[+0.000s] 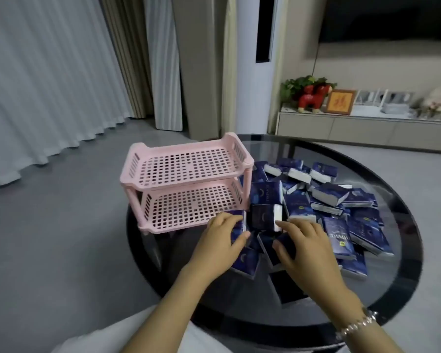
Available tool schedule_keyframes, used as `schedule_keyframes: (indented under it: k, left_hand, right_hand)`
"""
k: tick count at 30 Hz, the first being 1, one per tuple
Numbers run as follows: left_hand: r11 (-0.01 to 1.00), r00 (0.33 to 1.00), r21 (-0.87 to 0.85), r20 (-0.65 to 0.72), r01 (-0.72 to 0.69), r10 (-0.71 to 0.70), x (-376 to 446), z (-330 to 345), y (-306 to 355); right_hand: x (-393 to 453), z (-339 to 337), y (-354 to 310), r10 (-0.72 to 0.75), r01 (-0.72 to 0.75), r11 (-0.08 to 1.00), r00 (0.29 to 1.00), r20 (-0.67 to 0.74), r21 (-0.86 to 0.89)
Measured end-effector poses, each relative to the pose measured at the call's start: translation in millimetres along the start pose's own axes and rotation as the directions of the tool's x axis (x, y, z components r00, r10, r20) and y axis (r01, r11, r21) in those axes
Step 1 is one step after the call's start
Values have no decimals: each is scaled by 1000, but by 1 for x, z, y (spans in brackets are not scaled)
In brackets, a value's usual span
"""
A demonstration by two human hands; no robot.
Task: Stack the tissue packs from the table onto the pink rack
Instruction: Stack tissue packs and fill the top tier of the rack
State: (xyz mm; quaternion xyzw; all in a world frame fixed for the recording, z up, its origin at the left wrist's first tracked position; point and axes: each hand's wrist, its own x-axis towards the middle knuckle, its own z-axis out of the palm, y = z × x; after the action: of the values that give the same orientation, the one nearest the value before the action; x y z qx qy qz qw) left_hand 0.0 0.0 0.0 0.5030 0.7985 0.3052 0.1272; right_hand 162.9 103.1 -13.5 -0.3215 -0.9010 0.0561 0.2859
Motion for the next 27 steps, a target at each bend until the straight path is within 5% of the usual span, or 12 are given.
schedule_keyframes:
  k: [5, 11, 22, 27]
  left_hand:
    - [969, 973, -96, 38, 229, -227, 24, 14, -16]
    - [943, 960, -192, -12, 273, -281, 32, 24, -13]
    - [805, 948, -593, -264, -14, -179, 7, 6, -9]
    - [733, 977, -680, -149, 11, -154, -13, -2, -12]
  right_hand:
    - [-4, 8, 6, 111, -111, 993, 994, -10, 32]
    - [-8, 8, 6, 195, -202, 972, 978, 69, 118]
    - [-3, 1, -11, 293, -268, 769, 955, 54, 580]
    - [-2, -4, -20, 289, -347, 588, 934, 210, 731]
